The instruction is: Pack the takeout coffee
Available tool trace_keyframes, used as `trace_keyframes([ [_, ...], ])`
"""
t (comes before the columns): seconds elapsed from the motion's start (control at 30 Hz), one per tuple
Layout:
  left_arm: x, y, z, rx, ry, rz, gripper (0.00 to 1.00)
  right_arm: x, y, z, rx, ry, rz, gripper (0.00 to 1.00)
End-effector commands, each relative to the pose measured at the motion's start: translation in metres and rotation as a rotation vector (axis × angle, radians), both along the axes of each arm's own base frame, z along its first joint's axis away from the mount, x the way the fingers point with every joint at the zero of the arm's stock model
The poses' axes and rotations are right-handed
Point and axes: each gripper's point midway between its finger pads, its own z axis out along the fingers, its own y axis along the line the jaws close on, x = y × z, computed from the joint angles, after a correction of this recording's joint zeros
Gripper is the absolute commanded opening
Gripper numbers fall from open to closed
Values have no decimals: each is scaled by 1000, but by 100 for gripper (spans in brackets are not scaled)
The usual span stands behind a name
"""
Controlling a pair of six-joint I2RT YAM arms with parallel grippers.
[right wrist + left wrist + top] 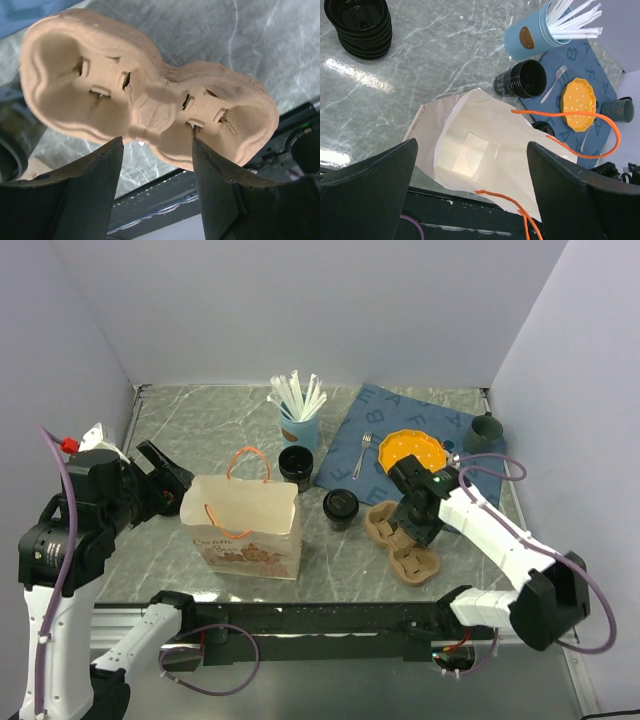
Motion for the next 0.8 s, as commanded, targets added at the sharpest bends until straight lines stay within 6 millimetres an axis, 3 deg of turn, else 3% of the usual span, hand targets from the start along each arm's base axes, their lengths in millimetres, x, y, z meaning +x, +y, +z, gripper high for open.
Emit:
trace_keyframes([
  [0.0, -2, 3, 12, 29, -44, -12, 97, 11, -6, 7, -52, 6, -135, 67],
  [0.17, -3, 5, 8, 42, -38, -8, 97, 17, -5, 0, -46, -19, -156, 67],
  [0.77, 1, 7, 4, 66, -16, -13, 97, 7, -7, -25, -85, 73, -257, 68],
])
